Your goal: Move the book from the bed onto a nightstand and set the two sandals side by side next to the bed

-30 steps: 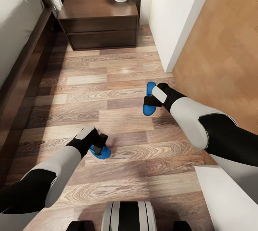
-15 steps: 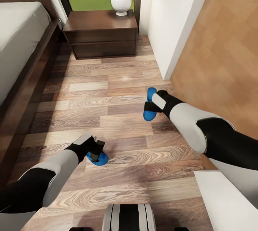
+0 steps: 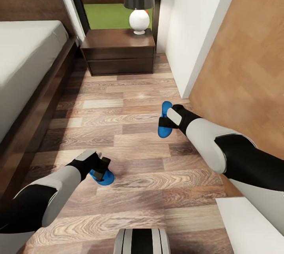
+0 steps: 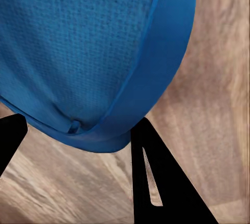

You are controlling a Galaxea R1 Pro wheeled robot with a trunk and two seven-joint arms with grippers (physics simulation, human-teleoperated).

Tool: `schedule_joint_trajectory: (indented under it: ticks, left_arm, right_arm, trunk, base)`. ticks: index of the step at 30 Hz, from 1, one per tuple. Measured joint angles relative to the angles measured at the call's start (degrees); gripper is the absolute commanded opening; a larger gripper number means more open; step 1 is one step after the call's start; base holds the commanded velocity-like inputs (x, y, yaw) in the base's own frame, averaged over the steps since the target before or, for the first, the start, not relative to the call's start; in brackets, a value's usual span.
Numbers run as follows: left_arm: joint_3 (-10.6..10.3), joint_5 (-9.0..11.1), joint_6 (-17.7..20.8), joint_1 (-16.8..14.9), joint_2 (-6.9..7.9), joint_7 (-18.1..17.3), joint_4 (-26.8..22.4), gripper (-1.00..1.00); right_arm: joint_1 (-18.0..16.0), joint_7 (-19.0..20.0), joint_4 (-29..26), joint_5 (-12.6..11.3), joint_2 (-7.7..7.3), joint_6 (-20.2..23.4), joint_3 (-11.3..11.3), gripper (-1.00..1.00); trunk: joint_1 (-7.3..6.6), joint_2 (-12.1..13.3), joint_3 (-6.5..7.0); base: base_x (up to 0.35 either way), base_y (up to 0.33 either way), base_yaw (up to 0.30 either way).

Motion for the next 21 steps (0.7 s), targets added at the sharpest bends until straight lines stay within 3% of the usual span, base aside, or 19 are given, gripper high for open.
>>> schedule_joint_trajectory:
  ticks: [9, 21]
  left_arm:
    - [0.1, 0.2, 0.0, 0.0, 1.01, 0.0, 0.1, -1.00]
    - [0.1, 0.2, -0.1, 0.0, 1.12, -0.1, 0.1, -1.00]
  right_arm:
    - [1.0, 0.0, 0.0, 0.0, 0.00, 0.0, 0.1, -1.00]
    - [1.3, 0.0, 0.0, 0.0, 0.00, 0.0, 0.1, -1.00]
  trunk:
    - [-0.23, 0.1, 2.77]
    - [-0.54, 0.3, 6.45]
  base:
    - [0.000, 0.000, 0.112]
    - [0.000, 0.000, 0.119]
